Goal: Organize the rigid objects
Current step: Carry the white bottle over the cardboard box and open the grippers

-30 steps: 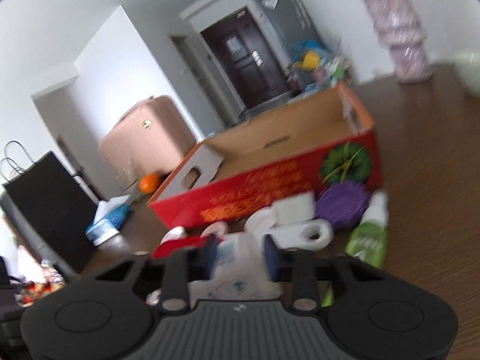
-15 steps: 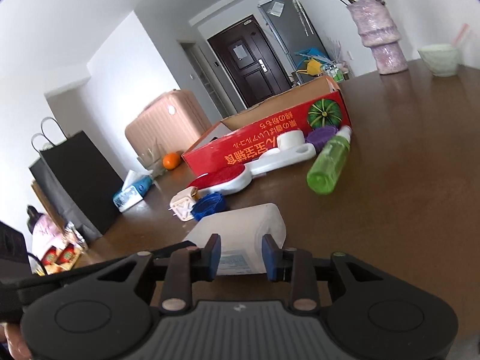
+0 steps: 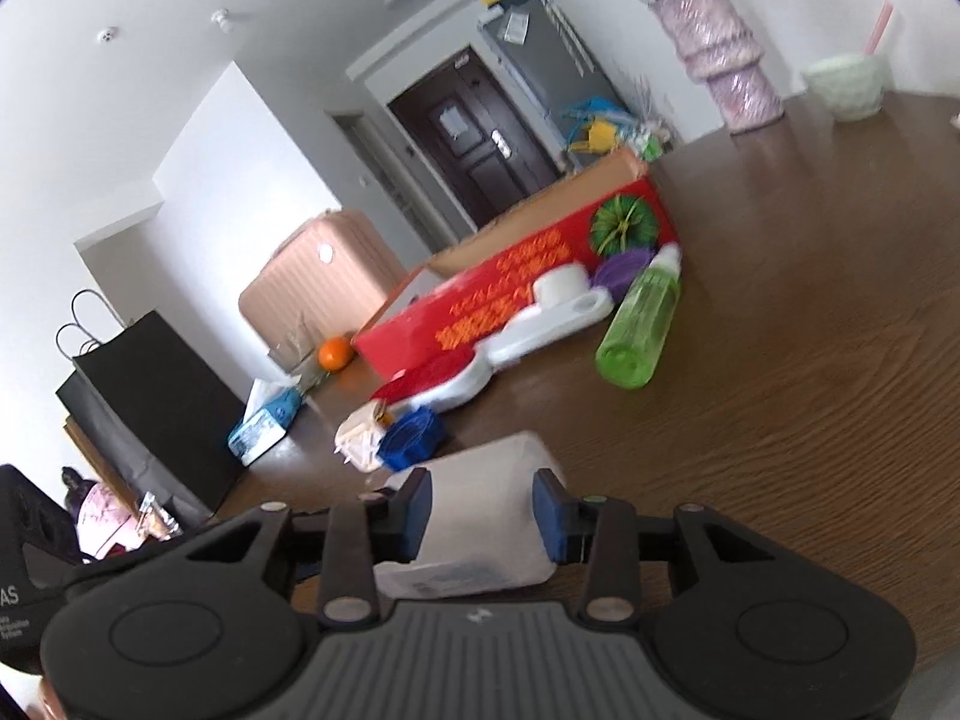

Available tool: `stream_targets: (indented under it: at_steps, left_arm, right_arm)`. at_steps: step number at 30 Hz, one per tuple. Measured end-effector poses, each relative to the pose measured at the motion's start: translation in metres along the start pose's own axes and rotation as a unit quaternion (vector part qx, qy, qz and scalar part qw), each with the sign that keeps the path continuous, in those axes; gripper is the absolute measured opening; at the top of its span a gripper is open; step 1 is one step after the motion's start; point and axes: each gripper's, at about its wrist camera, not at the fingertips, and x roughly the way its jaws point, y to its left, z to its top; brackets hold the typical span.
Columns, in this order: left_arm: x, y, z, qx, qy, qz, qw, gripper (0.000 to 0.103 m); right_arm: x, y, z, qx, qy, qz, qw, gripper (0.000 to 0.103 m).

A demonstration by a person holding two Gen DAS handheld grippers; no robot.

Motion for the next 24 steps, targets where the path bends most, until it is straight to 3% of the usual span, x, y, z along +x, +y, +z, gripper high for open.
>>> stream_targets:
  at_steps: [2,7,13,20,24]
  left_arm:
    - [0.002,0.003,0.0,-0.005,0.002,-0.016,0.9999,0.046]
    - [-0.003,-0.004,-0.002,0.012,-0.019,-0.01,0.9997,0.034]
    - [-0.01,-0.017,0.016,0.031,-0.056,-0.02,0.9978,0.034]
    - [0.019,-0.028,0.105,0.041,-0.096,-0.035,0.994,0.034]
    - [0.073,-0.011,0.176,0.007,-0.058,-0.055,0.9968,0.034]
  right_arm:
    - [0.005,-0.002,-0.002,0.009,0.001,0.001,1.0,0.03]
    - [0.003,-0.002,-0.001,0.016,-0.002,-0.003,1.0,0.027]
    - [-0.007,0.016,0.011,-0.02,-0.037,-0.017,0.999,0.027]
    - [0.017,0.031,0.09,-0.04,-0.075,-0.006,0.996,0.026]
    - [0.064,0.035,0.155,-0.053,-0.08,-0.019,0.995,0.026]
